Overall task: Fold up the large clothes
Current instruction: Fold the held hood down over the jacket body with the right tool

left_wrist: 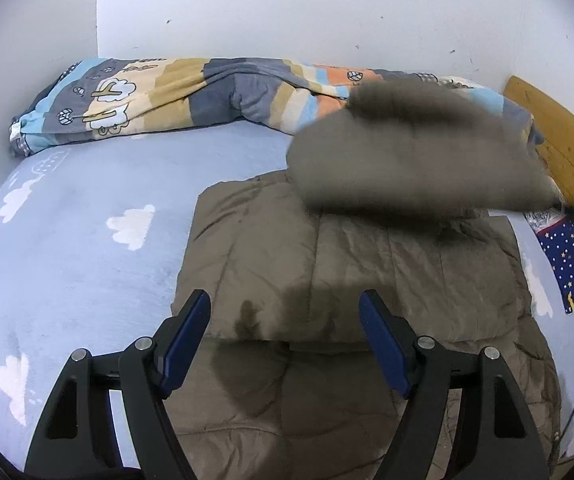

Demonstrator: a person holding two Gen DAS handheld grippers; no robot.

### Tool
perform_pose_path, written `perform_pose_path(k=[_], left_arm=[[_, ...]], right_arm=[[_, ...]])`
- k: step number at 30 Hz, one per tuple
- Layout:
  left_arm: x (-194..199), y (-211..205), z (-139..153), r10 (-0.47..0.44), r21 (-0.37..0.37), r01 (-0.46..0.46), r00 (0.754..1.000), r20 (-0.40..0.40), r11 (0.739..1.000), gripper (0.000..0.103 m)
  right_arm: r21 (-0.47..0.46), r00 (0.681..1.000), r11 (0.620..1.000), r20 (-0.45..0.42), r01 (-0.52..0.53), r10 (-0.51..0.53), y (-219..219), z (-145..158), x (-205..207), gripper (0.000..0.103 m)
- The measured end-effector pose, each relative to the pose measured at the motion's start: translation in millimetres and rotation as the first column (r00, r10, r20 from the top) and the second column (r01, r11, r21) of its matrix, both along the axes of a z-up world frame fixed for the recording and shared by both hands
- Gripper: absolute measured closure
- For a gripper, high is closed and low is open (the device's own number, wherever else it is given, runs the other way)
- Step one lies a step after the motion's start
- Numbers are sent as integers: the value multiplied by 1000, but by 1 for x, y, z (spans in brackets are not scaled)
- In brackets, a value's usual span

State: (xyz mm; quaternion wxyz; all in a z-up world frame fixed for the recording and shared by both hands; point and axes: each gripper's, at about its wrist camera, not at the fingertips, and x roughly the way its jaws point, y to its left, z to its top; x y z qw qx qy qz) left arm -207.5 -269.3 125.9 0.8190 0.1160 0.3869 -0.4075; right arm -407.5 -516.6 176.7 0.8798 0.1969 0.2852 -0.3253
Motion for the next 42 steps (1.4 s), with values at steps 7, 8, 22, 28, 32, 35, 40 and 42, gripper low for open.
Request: perform_pose_path(k=[7,8,22,28,32,35,40,42], left_arm=[[1,0,-1,6,-5,-6,1000,-17,1000,27],[0,-1,-2,3,-1,-3,1000,-14,1000,27],[-2,-8,-1,-3,-14,3,1000,-18,1000,27],[0,-13,7,-28,-37,27,999,-29,999,27],[8,-27,22,-35,-63,33,999,-38,997,27],[14,-52,30,-51,-83,46,997,-55,996,27],[13,-99,16,-70,-37,68,996,-52,997,27],[12,-111,-5,-56,53,57,998,-29,997,27]], right_arm=[[102,991,994,-130,33,-20,5,-93,-13,97],[102,990,994,-135,41,-28,3,-102,-12,97],[137,997,991,-76,-3,14,19,-78,-44,78],[115,998,993,50,-40,35,24,-38,-35,61],[90,996,994,81,-53,46,17,-19,-12,60],[83,995,994,80,-67,60,5,-10,12,60],[116,996,989,26,-92,89,-13,-19,46,58],[127,994,987,-17,-102,105,-16,-35,53,58]])
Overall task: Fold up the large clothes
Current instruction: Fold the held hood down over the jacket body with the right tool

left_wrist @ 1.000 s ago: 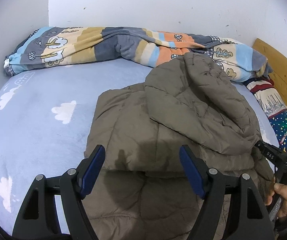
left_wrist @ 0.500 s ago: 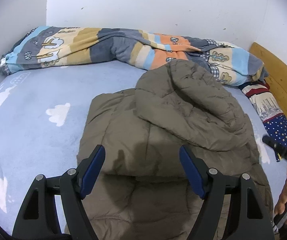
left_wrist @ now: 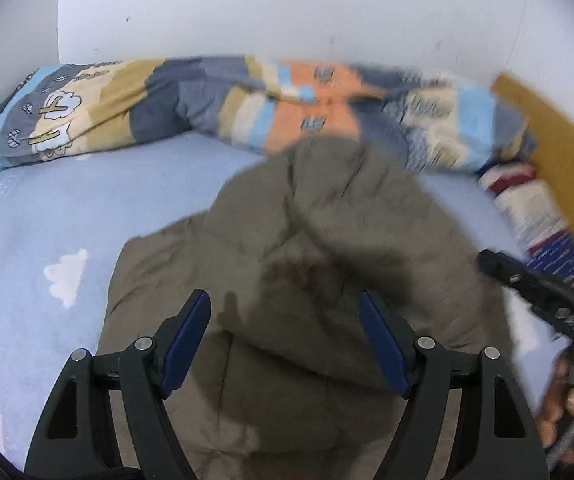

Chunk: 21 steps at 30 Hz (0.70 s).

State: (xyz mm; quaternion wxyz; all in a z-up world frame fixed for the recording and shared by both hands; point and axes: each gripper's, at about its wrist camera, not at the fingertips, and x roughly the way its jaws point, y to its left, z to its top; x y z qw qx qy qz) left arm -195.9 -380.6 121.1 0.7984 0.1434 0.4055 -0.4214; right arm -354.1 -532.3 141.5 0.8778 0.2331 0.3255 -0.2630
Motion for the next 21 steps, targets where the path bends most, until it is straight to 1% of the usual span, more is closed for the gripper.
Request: perform_pose_path(k=[1,2,3,5,6,8,11,15,17,19,21], left_arm=[[0,-2,-11,2,31,-2,1000,-3,1000,27],[1,-2,-19,0,44,0,1000,-15,999,27],[3,0,-33,8,67,-5,999,-36,998,27],[5,2,-48,20,84,-16,999,-49,996,27],[4,5,-55,21,79,-17,999,-51,997,27],[2,6,-60,23,81,-20,999,-39,997,27],[-3,1,-66,24,117,-23,1000,-7,993,27],[-6,0,-66,21,133,-23,1000,14,991,26],[-9,6,-61,23,109,-25,1000,17,994,27],[-11,18,-53,24,77,-25,1000,8,997,27],[-14,30,-45,25,48,-24,1000,-9,999,27]], right_arm=[[6,1000,1000,-21,-6,7,0,-9,1,58],[10,999,1000,-54,-7,7,-1,-19,1,58],[13,997,1000,-78,-8,9,-1,-28,1,58],[28,992,999,-127,-22,25,1,-51,0,58],[32,988,999,-148,-28,33,2,-61,0,58],[26,987,999,-157,-33,37,5,-73,-1,58],[22,985,999,-168,-27,31,6,-85,0,58],[21,981,999,-191,-36,40,6,-89,1,58],[20,980,999,-195,-36,40,5,-86,0,58],[27,984,999,-174,-30,34,8,-77,-4,58],[43,992,999,-121,-21,26,14,-66,-15,58]])
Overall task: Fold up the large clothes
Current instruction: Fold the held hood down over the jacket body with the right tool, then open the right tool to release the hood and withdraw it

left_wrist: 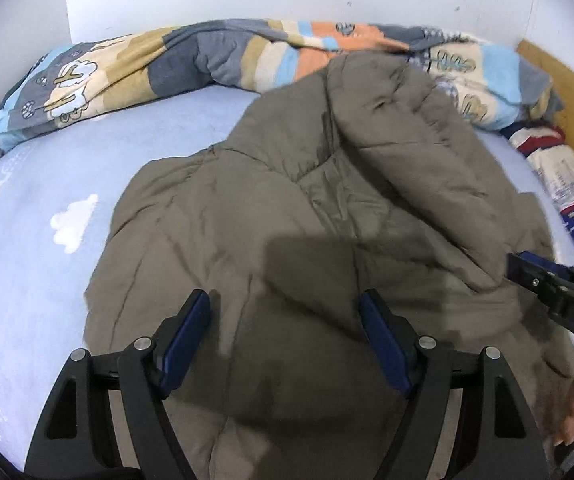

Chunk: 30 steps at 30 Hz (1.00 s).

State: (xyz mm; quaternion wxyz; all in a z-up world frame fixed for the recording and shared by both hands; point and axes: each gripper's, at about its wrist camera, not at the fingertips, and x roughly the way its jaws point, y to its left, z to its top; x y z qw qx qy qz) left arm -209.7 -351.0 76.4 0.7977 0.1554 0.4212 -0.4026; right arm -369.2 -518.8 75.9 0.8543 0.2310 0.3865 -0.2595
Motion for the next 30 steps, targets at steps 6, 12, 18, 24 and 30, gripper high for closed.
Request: perform_pose_path(k=[6,12,18,24,30], left_arm=[[-22,46,30,19,-51,-19,1000,4,999,27],[-31,79,29,43,-66,-42,999,8,997,27],[-16,78,6,58,-27,-58,998,-3,998,27],[-5,75,-17,93,20,-92,994,-57,996,27],[-20,86,5,72,-29,-73,997,-22,997,27]], right_arm=[[4,995,999,99,33,-33,17,28,-18,58],[-7,995,1000,101,16,-15,32,37,1,58],[1,1000,1000,4,-5,5,41,7,30,58],[2,999,1000,-44,-8,8,42,-15,38,57],[36,998,999,57,-14,12,57,21,-6,55]])
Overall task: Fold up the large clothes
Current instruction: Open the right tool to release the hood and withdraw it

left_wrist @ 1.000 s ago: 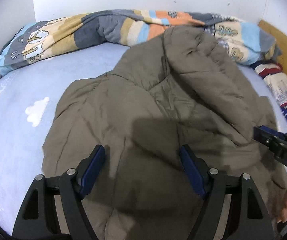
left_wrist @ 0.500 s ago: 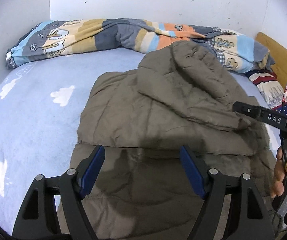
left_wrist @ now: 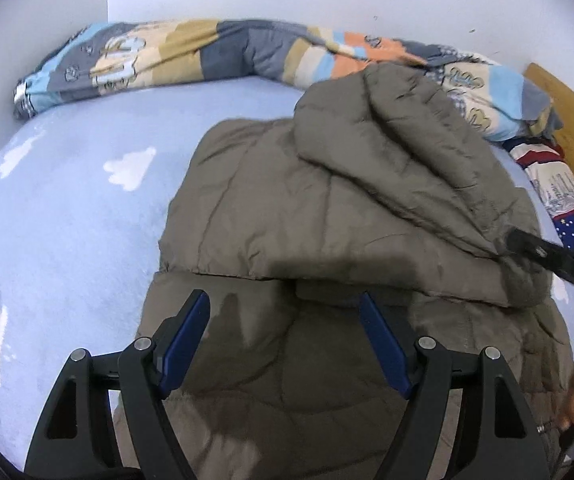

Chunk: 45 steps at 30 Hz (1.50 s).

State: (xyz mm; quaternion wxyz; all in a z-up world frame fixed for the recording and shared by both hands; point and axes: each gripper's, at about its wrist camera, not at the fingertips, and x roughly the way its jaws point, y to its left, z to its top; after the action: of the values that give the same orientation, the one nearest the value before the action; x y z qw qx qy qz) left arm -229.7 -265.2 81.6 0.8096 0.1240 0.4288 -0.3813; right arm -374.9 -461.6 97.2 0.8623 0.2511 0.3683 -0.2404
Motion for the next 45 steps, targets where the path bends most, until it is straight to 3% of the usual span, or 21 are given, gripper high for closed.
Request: perform_pose_path(k=[3,10,18,21,25,29,32,34,40,42,45], left_arm=[[-10,9,6,-10,-4,10,1000,12,1000,27],[-38,35,17,-30,-7,30,999,46,1000,27],[-16,24,2,11,29,-12,999,41,999,27],[0,15,-9,38,61,-39,999,19,997,27],[11,7,-41,67,195,-64,998,-10,979,27],[9,3,-47,62,217,-62,998,7,974,26],[10,11,-41,75,185,-72,997,-7,980,26],[6,24,-25,77,117,-73,997,-24,990,26],[-28,68,17,38,25,-40,998,59,999,26],[-40,90,21,38,12,-39,997,67,999,26],[-48,131,16,43,1,-43,999,13,999,26]], right_arm=[[-3,1000,1000,20,3,-3,20,10,-40,49],[47,998,997,14,63,-63,28,-1,-96,48],[58,986,985,23,162,-163,-7,-9,-112,48],[33,982,982,-45,186,-184,-19,-21,-106,48],[106,975,973,-106,205,-194,-35,-44,-102,54],[152,967,963,-161,221,-197,-43,-66,-96,54],[144,967,965,-161,221,-197,-42,-64,-97,54],[153,972,964,-127,217,-199,-37,-52,-104,54],[87,982,978,-40,189,-186,-6,-9,-142,54],[77,983,980,-16,183,-182,11,-1,-162,54],[67,986,984,-1,164,-165,36,1,-191,54]])
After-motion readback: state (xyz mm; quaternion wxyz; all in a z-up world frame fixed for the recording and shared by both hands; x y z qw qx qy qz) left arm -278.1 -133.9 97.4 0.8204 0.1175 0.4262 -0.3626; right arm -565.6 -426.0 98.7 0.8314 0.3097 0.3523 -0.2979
